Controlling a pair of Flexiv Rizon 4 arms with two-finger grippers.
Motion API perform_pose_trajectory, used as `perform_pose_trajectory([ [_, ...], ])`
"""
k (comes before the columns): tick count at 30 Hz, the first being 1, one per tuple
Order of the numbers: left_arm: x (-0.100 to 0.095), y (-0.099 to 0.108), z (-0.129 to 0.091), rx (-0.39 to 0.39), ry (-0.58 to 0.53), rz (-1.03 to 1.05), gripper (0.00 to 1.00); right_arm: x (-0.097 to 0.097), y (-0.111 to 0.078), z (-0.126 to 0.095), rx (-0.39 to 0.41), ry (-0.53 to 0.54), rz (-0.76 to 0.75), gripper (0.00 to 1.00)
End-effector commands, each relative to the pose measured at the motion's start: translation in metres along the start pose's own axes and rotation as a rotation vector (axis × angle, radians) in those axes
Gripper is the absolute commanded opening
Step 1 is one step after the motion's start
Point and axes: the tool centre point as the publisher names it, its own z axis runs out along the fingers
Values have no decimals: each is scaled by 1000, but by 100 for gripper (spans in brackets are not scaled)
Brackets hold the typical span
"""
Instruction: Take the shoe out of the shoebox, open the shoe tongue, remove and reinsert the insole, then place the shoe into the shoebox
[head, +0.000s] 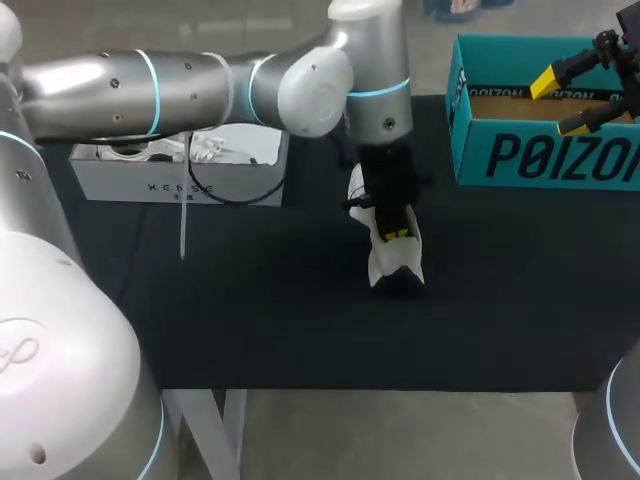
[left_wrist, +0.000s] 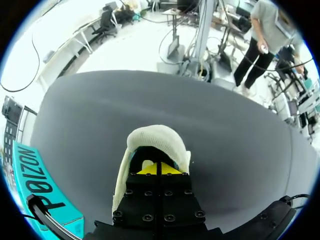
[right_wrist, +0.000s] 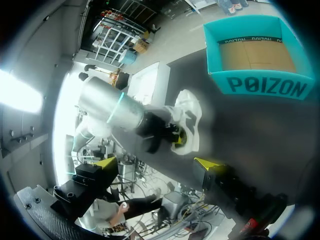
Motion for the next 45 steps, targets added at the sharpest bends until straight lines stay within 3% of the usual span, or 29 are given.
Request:
perform_pose_trajectory([
  [1,11,3,-13,-18,-39,-18,0,-1,2,0,3,-2,0,100],
  [5,18,3,-37,-29,-77,-13,0,-1,2,0,3,-2,0,100],
  [9,18,-3,-46,31,-80,28,0,-1,2,0,3,-2,0,100],
  [15,12,-11,-24,58,13,83,0,-1,2,0,3,-2,0,100],
  [19,10,-11,-16,40,6,79,0,-1,2,0,3,-2,0,100],
  [30,10,-1,-31,34,-31,61,0,-1,2,0,3,-2,0,100],
  [38,-1,-8,-4,85,-9,106,0,-1,2,0,3,-2,0,100],
  [45,1,-8,17,60,50,102,0,-1,2,0,3,-2,0,100],
])
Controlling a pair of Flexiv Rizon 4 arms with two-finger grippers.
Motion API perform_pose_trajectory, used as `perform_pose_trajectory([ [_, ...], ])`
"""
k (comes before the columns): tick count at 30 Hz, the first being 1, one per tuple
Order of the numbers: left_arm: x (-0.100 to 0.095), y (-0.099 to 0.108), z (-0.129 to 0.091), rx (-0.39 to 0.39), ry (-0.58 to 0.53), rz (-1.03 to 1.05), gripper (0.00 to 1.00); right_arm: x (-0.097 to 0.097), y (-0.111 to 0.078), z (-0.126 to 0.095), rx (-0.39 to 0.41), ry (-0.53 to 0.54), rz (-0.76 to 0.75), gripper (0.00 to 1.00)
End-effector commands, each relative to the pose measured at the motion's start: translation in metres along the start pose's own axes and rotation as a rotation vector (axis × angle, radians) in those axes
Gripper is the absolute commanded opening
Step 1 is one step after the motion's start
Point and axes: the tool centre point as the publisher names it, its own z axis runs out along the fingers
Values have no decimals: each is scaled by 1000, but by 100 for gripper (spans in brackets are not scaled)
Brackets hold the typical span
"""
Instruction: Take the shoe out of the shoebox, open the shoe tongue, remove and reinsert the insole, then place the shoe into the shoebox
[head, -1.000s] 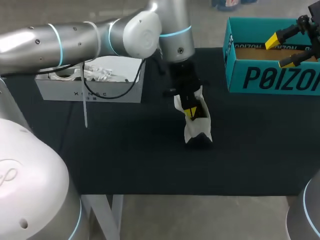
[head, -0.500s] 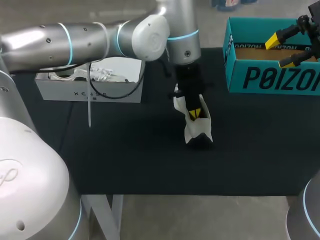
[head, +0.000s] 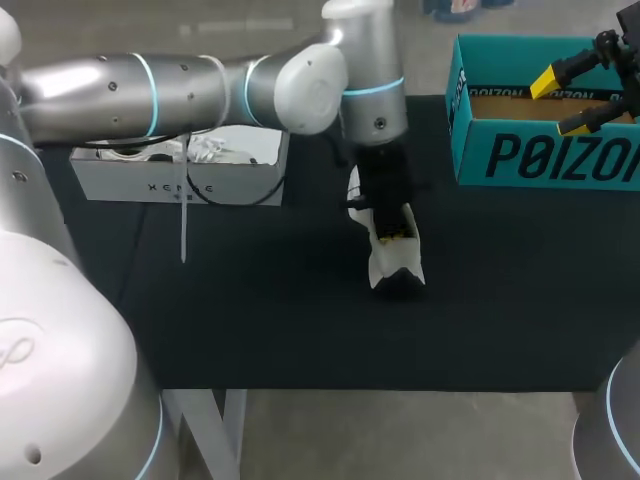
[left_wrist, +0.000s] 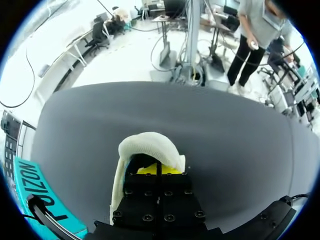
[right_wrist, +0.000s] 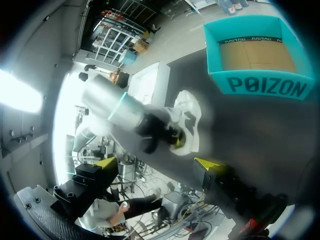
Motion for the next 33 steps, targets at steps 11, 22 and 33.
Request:
perform_pose_trajectory([
  [11,-4,16,38,-122,-27,-21,0,-1,2,0,3,-2,0,100],
  [22,-3,28,53,-317,31,-37,0,-1,2,0,3,-2,0,100],
  [33,2,52,34,-409,1,-91,0,-1,2,0,3,-2,0,100],
])
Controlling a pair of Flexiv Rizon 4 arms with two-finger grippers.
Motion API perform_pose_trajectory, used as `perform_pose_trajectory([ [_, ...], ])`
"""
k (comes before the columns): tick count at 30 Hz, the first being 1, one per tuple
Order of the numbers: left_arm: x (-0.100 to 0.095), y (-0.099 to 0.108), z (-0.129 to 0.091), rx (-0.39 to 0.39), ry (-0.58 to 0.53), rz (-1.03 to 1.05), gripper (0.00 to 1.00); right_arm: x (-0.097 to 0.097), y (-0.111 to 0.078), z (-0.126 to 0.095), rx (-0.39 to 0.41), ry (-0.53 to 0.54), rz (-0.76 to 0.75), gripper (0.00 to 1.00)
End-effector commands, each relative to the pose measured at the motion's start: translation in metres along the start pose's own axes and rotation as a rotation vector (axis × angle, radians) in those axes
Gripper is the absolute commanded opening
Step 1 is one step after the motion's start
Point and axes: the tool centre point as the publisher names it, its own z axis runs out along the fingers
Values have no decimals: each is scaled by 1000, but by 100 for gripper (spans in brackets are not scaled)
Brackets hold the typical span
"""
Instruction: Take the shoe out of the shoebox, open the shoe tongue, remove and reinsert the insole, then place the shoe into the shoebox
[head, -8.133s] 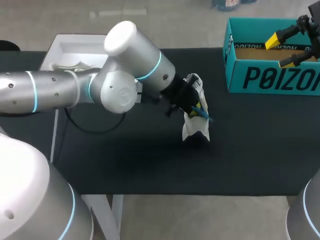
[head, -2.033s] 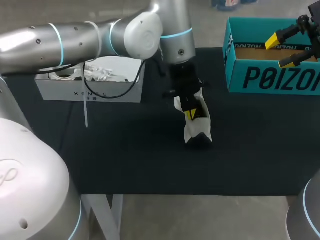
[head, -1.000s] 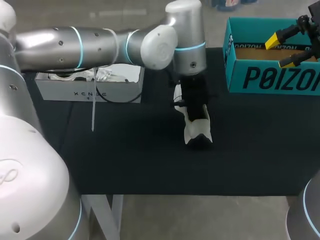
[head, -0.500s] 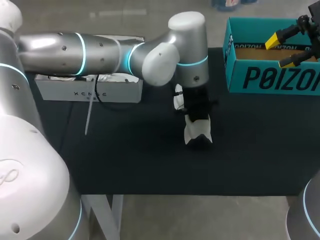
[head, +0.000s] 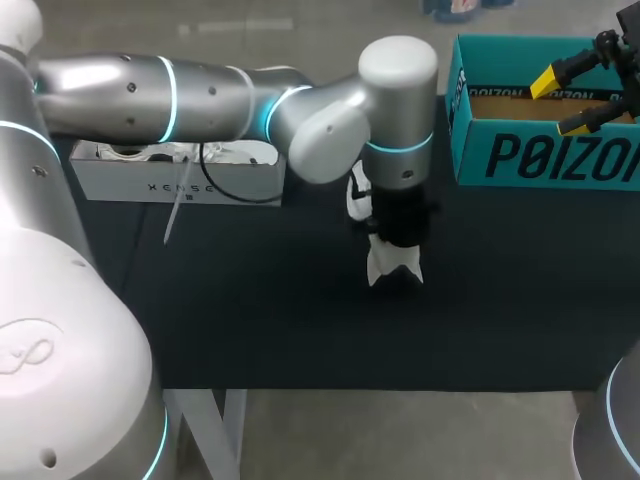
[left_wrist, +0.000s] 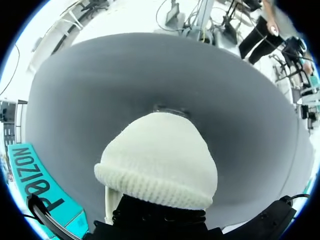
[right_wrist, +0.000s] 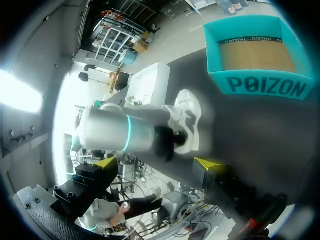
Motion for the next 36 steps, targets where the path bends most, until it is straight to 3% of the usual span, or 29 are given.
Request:
perform_pose_trajectory([
  [1,8,15,14,-39,-14,-17,0,-1,2,0,3,-2,0,100],
  [14,8,40,9,-104,-35,-79,0,-1,2,0,3,-2,0,100],
  [22,12,41,-23,-143,-75,-105,0,-1,2,0,3,-2,0,100],
  [26,9,41,-36,-163,-92,-80,0,-1,2,0,3,-2,0,100],
  [36,-7,64,-38,-151,-125,-50,0,-1,2,0,3,-2,0,100],
])
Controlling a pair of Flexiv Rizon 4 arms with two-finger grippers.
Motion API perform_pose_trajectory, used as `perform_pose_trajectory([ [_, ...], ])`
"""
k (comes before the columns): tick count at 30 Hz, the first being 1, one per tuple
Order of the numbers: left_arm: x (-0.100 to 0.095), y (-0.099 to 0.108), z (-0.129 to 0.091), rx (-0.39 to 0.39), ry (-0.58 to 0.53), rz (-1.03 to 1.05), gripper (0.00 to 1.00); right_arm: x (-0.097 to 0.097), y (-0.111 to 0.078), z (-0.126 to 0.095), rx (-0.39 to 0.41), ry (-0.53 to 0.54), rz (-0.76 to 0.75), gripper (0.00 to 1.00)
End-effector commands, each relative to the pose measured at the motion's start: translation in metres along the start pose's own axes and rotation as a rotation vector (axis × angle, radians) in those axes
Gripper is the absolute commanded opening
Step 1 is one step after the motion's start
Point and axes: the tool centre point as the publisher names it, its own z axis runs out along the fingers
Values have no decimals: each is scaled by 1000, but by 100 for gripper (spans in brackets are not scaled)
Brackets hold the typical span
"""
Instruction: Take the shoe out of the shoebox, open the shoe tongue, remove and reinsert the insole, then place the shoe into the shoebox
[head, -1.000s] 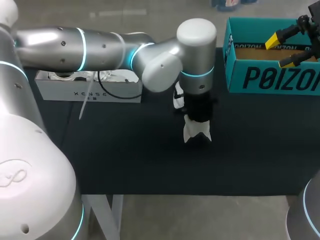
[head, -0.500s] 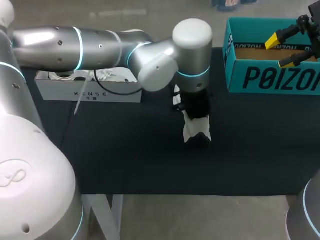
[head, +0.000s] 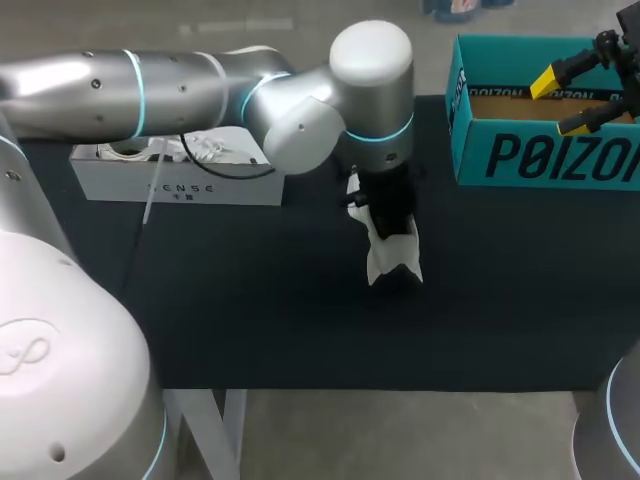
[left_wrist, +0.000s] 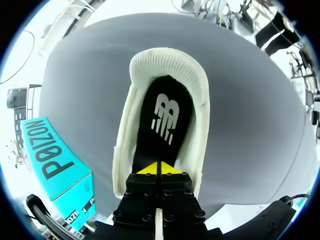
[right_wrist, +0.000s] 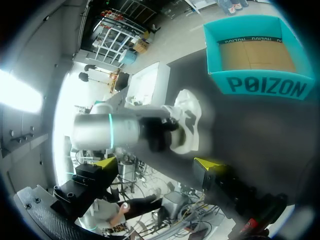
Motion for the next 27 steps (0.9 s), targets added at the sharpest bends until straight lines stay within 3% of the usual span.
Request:
perform_pose_trajectory([
  [1,-6,11,6,21,-5,13,0,-1,2,0,3,-2,0,100],
  [2,-8,13,7,26,-5,14,18,-1,2,0,3,-2,0,100],
  [4,-11,16,9,34,-3,17,24,-1,2,0,3,-2,0,100],
  [8,-16,14,-1,68,-10,59,51,-1,2,0,3,-2,0,100],
  [9,-16,12,-4,78,-7,69,81,-1,2,0,3,-2,0,100],
  [10,-16,11,-6,82,0,81,99,-1,2,0,3,-2,0,100],
  [17,-16,-2,-21,134,50,181,100,-1,2,0,3,-2,0,100],
  [27,-15,-1,-32,116,72,206,100,-1,2,0,3,-2,0,100],
])
